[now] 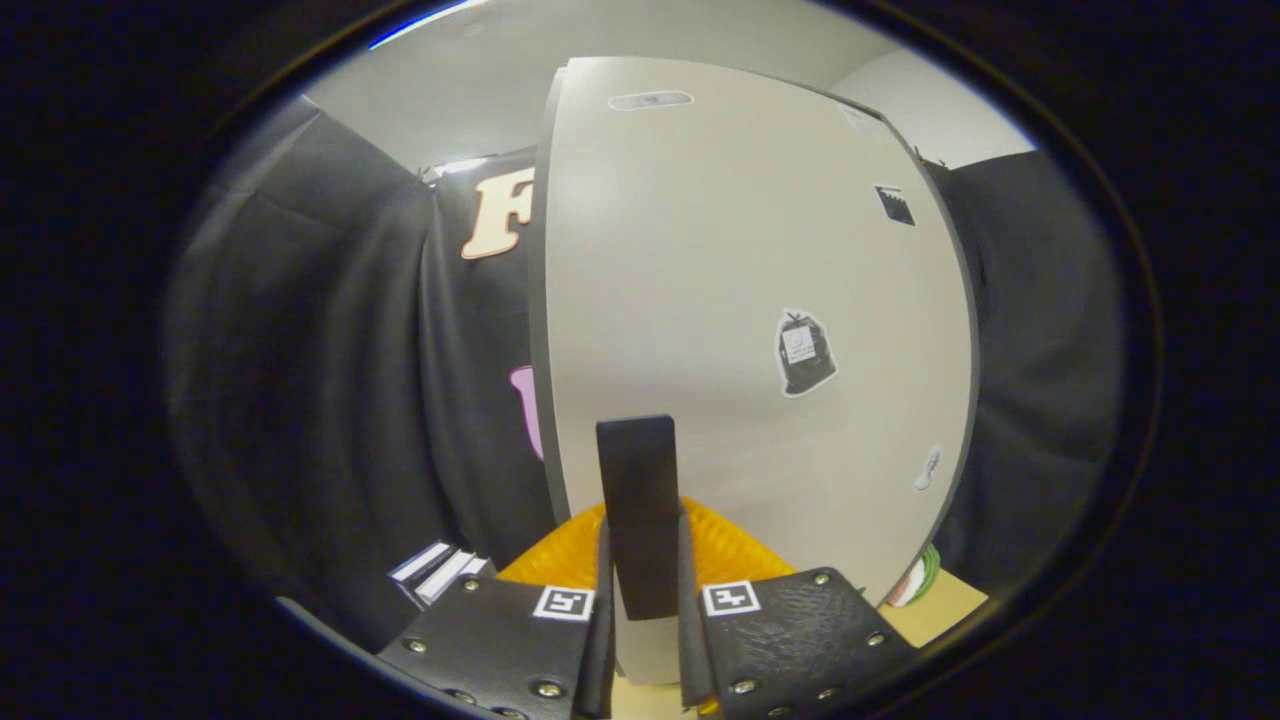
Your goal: Open the shoe cabinet door, grab the shoes and put them into the shoe cabinet, then close the shoe cabinet door.
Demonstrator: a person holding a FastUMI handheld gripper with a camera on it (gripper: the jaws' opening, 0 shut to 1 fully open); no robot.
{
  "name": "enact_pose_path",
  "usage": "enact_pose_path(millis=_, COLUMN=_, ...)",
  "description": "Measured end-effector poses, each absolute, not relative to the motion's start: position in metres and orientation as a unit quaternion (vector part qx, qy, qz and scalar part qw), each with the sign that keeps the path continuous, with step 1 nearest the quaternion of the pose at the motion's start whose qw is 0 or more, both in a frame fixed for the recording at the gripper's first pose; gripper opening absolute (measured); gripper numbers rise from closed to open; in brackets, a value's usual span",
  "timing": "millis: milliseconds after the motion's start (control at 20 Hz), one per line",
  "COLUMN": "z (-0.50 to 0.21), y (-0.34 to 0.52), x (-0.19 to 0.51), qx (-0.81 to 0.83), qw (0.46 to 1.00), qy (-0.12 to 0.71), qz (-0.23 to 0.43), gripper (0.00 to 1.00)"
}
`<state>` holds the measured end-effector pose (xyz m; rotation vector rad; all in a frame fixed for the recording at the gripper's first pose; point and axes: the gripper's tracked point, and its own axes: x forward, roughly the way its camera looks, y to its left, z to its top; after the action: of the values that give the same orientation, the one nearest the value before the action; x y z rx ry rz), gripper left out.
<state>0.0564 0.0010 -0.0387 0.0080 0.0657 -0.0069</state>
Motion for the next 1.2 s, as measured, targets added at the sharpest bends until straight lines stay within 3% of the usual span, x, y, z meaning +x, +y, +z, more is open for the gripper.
enact_pose_path(millis=850, z=-0.023, y=-0.083, x=-0.085, qx=-0.009, qw=0.998, qy=0.04, qz=0.041, gripper=0.25)
enact_pose_path(millis=1200, z=-0.016, y=-0.148, x=-0.136, qx=-0.021, qw=0.999, qy=0.034, qz=0.023, gripper=0.25)
